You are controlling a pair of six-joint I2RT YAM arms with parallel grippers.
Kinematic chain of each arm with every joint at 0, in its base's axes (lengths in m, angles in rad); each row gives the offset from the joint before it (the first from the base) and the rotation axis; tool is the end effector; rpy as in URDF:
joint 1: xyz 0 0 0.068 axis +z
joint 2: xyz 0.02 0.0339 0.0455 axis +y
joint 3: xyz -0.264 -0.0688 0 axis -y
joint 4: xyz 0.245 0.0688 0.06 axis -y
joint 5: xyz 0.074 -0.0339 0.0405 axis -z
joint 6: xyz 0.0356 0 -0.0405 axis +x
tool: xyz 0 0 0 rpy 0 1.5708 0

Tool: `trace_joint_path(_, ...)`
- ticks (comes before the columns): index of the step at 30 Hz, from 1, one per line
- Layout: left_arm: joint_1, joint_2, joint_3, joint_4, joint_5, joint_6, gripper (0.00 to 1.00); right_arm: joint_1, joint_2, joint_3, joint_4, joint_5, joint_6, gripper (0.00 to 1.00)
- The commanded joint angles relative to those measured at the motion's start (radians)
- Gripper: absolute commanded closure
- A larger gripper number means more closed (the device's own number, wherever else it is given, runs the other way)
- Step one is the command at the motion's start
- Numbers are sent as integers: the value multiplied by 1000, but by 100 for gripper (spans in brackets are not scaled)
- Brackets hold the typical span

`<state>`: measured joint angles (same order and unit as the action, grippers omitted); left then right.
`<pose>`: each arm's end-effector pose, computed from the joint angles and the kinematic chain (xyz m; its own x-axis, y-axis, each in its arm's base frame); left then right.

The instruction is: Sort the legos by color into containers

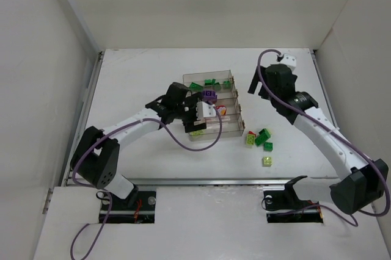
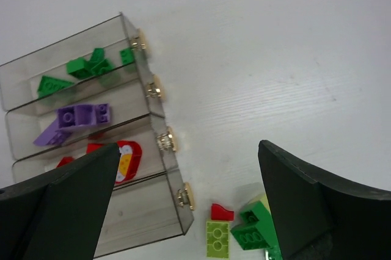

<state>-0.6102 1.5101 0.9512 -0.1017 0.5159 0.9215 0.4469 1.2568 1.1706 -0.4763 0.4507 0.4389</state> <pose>0.2574 -0.2014 0.2336 0.3473 0.6026 -0.7185 0.8949 0.0160 0.4459 0.2569 0.1059 0.3467 -0.4595 0.2040 -0.8645 0.1530 0.9769 0.1492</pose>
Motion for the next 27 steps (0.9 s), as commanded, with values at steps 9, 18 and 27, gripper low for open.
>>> trace_joint_path(9, -13, -86, -20, 52, -48, -42, 20, -143, -57, -160, -101, -30, 161, 0)
trace_joint_path(18, -37, -64, -138, 255, -217, -150, 19, -143, -69, -212, -61, -84, 182, 0)
trace_joint_path(27, -37, -91, -235, 276, -355, -96, 20, -143, -65, -241, -97, -66, 193, 0)
